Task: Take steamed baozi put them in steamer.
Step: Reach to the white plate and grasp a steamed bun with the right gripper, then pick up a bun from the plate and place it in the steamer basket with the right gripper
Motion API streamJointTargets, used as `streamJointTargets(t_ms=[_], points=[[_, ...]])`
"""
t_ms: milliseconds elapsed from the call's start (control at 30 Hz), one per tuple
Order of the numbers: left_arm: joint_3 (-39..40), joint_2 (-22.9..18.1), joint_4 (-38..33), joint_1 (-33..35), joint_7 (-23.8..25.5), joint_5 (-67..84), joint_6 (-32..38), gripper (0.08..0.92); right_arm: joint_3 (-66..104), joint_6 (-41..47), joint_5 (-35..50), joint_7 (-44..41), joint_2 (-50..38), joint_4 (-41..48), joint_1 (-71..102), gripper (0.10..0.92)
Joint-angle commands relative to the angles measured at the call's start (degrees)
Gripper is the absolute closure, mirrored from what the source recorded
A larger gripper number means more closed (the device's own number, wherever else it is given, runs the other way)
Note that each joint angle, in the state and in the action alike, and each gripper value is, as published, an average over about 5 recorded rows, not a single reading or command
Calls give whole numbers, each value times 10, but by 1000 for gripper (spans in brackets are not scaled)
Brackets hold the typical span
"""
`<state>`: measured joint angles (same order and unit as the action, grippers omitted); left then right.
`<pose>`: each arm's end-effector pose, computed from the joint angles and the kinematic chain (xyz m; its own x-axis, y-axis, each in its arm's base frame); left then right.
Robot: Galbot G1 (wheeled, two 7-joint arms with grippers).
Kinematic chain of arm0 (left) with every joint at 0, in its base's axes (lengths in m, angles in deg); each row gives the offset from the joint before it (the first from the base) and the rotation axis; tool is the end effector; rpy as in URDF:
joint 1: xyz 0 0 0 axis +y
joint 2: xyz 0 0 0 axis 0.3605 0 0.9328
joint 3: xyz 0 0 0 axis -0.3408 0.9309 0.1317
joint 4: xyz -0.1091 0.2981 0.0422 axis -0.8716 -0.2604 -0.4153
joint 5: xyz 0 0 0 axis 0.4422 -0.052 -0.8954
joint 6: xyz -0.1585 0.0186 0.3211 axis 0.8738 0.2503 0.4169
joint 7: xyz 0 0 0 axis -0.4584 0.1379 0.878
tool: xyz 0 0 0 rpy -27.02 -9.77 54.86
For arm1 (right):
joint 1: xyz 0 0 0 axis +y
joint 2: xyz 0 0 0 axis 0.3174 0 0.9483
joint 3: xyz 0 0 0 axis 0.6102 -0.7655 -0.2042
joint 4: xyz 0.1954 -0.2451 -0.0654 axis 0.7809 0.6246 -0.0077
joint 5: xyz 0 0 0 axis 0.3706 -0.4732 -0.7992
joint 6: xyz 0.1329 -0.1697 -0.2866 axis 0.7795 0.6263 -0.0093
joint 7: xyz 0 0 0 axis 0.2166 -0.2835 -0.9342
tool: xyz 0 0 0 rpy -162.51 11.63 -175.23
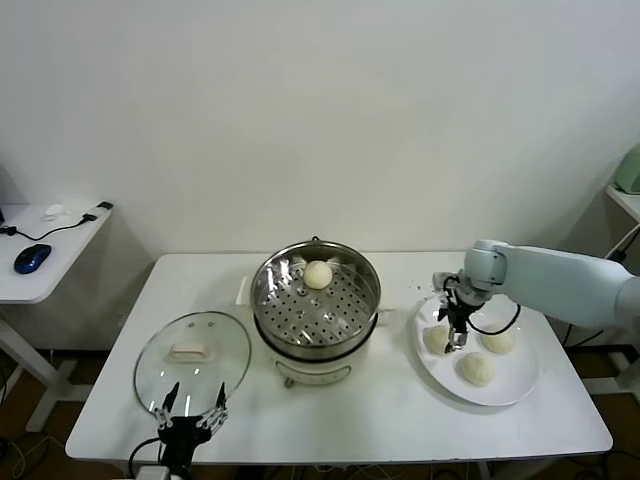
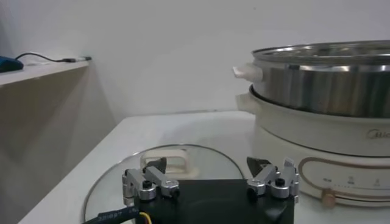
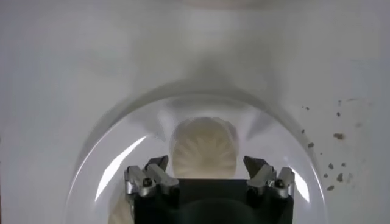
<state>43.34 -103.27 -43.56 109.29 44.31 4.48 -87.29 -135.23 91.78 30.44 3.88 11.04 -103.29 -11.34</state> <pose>0.1399 0.0306 -0.3365 -0.9517 -0.0632 0.3003 -0.0448 0.9967 0.0678 0.5252 -0.0963 -0.2319 -0.0431 -0.0590 0.9973 -0.9970 0.0663 -0.0391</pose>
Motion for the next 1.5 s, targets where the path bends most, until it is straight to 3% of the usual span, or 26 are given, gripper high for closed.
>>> streamJointTargets(t_ms=[33,267,433,700,867,1100,1500], points=[[0,0,1,0,0,0,0,177,18,6,-14,-4,9,19,23,271],[0,-1,-1,2,-1,2,-2,177,8,0,-19,-20,4,2,-3,376],[0,-2,-8,3,-1,3,-6,177,-28,-13,8,-51,-5,-35,-94,388],[3,5,-25,3,-1,10,-14,177,-141,-52,117,-136,50,-64,-353,389],[5,5,-34,-1,-1,11,-21,177,-127,-30,226,-144,126,-89,-452,389],[8,5,-43,-6,1,12,-26,177,-33,45,316,-52,250,-137,-398,389],[6,7,-44,-11,5,17,-31,177,-1,86,223,15,344,-24,-177,386]])
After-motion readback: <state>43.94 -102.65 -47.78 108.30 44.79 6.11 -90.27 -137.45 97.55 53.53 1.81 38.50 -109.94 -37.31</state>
